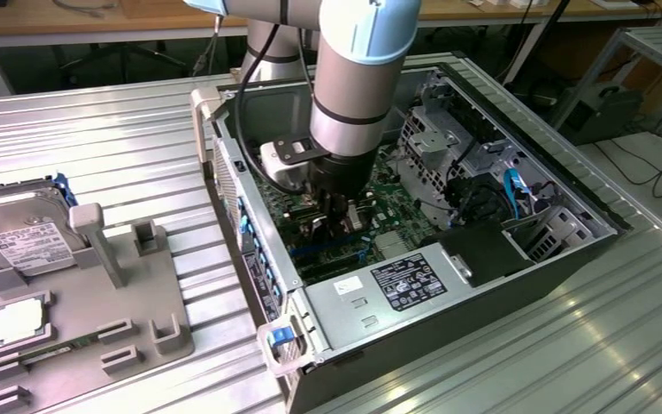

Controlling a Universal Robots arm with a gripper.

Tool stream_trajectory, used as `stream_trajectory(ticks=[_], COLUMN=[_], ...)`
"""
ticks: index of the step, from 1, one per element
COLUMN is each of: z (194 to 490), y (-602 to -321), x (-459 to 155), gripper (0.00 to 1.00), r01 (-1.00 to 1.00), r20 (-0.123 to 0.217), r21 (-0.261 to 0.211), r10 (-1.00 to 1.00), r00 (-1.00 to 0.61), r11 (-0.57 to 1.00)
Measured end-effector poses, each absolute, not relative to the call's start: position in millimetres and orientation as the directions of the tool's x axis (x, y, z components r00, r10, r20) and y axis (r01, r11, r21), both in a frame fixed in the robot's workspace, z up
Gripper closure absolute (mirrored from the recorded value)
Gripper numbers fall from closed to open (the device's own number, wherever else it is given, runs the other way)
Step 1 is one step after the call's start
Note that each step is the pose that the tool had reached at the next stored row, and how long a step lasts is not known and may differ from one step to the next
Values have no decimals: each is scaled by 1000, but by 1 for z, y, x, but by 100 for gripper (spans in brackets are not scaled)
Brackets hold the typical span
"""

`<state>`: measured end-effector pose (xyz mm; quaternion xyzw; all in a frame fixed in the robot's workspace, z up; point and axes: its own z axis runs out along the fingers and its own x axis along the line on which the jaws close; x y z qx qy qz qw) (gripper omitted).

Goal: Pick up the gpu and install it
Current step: 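Insert the gpu into the slot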

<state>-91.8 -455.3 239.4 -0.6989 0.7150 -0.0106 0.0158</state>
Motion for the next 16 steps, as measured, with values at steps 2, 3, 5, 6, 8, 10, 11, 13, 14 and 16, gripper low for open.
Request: stream_trajectory(ticks=[2, 3, 5, 6, 8, 10, 11, 13, 14, 16], z=[241, 237, 243, 243, 243, 243, 243, 243, 243, 243], y=[-456, -456, -456, -456, -456, -456, -456, -456, -456, -456], x=[-92, -92, -92, -92, -92, -92, -92, -92, -92, -92], gripper=[72, 72, 72, 72, 72, 72, 72, 72, 72, 72], r01=[-999, -999, -999, -999, -999, -999, -999, -999, -999, -999], r20=[-5, -5, -5, -5, -5, -5, -5, -5, -5, -5], r21=[-36, -35, -34, -34, -34, -34, -34, -34, -34, -34], r10=[-1000, -1000, -1000, -1000, -1000, -1000, -1000, -1000, -1000, -1000], r00=[-23, -23, -23, -23, -23, -23, -23, -23, -23, -23], r11=[23, 23, 23, 23, 23, 23, 23, 23, 23, 23])
